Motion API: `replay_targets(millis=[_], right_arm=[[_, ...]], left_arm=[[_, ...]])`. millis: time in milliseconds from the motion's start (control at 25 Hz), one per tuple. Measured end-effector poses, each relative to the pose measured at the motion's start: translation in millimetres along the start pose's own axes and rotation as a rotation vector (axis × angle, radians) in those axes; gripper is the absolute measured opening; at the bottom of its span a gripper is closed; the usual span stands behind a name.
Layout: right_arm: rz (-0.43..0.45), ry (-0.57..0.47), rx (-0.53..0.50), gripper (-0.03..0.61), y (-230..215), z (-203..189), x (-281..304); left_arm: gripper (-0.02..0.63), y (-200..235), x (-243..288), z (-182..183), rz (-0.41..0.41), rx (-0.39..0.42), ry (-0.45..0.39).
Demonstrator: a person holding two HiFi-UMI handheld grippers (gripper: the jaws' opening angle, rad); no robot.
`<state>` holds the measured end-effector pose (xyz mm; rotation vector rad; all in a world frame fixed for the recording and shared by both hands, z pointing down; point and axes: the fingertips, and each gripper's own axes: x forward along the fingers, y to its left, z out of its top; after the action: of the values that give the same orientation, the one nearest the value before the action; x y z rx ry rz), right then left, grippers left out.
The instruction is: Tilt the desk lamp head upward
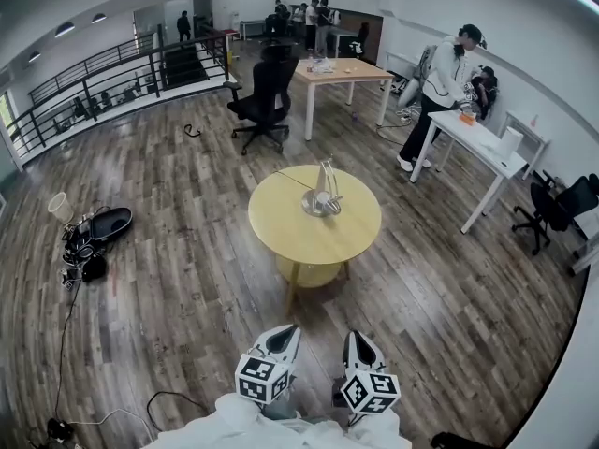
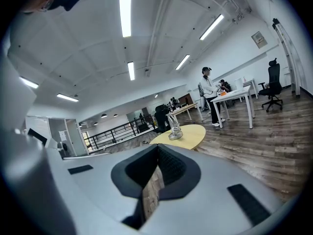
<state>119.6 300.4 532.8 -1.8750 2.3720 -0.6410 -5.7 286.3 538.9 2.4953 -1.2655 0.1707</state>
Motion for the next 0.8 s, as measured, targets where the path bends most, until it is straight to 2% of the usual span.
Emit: replay_targets(millis=[520,800], right_arm=[[-0.015,-0.008,-0.007,0.014,-17.0,16.7,68.9],[-0.018,0.0,-0.007,0.014,-20.7,29.7,121.4]], left_arm=[[-0.002,36.2,59.6,22.5,-0.015,0.032,-0.01],[-0.002,71.0,99.0,38.9,-0.024,0.026,0.006]])
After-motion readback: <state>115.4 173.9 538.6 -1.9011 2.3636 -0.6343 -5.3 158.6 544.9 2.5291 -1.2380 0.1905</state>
